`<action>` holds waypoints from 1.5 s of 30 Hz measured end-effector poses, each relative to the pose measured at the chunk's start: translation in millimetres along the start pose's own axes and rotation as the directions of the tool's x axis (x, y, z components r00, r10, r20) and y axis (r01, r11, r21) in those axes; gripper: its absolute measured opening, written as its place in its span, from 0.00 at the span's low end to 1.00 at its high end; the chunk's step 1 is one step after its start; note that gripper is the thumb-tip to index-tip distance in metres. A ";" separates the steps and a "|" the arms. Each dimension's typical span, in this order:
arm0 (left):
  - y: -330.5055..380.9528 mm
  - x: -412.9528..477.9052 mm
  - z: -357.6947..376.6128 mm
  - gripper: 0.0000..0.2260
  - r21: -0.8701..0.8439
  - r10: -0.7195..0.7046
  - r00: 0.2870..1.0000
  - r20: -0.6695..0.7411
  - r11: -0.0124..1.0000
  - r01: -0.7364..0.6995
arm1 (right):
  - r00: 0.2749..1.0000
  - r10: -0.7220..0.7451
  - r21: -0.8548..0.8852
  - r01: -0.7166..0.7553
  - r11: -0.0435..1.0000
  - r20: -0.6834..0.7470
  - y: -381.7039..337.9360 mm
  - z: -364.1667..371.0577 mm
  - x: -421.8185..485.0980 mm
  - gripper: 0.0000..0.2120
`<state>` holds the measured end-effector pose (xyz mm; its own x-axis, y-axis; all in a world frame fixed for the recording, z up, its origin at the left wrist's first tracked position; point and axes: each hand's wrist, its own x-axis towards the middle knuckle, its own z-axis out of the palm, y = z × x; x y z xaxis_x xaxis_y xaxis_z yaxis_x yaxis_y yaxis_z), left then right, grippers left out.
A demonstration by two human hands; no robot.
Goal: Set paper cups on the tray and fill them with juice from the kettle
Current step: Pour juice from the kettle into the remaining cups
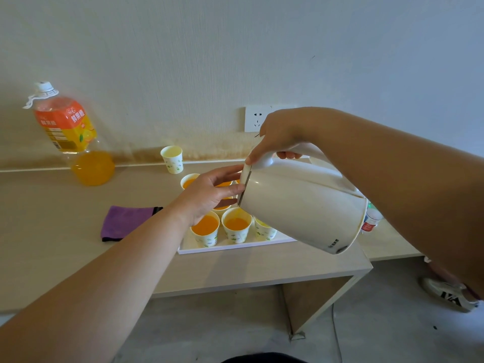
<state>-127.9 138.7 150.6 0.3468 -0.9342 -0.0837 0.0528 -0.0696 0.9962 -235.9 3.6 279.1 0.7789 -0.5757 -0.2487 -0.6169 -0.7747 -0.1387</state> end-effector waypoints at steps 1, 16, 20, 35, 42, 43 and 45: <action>-0.3 0.0 -0.1 0.16 0.000 0.000 1.000 -0.001 1.000 0.000 | 1.000 -0.001 -0.002 0.001 1.000 0.000 0.0 0.2 0.4 0.34; -0.9 -0.6 -2.1 0.17 -0.005 -0.006 1.000 -0.003 1.000 0.006 | 1.000 -0.007 -0.016 0.007 1.000 0.004 -3.9 0.4 1.0 0.29; -1.8 -0.2 -3.8 0.17 -0.012 -0.009 1.000 -0.005 1.000 0.009 | 1.000 -0.012 -0.025 0.012 1.000 0.012 -5.6 0.0 1.8 0.23; -1.9 -1.1 -9.2 0.18 -0.027 -0.004 1.000 0.002 1.000 0.004 | 0.999 -0.033 -0.059 0.035 0.998 0.040 -12.7 -1.4 5.6 0.22; -1.6 0.0 -10.4 0.18 -0.021 0.001 1.000 0.009 1.000 -0.001 | 0.999 -0.026 -0.061 0.029 0.998 0.048 -13.9 -2.9 5.7 0.21; -1.3 0.3 -10.3 0.18 -0.017 0.002 1.000 0.009 1.000 -0.002 | 0.999 -0.026 -0.061 0.029 0.998 0.048 -13.7 -3.0 5.8 0.21; -1.0 0.8 -10.1 0.18 -0.012 0.003 1.000 0.009 1.000 -0.003 | 0.998 -0.025 -0.064 0.028 0.998 0.049 -13.1 -3.1 6.2 0.22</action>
<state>-118.2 141.5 149.3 0.3388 -0.9374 -0.0801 0.0629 -0.0623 0.9961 -222.7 9.4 282.3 0.7875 -0.5426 -0.2923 -0.5863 -0.8058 -0.0838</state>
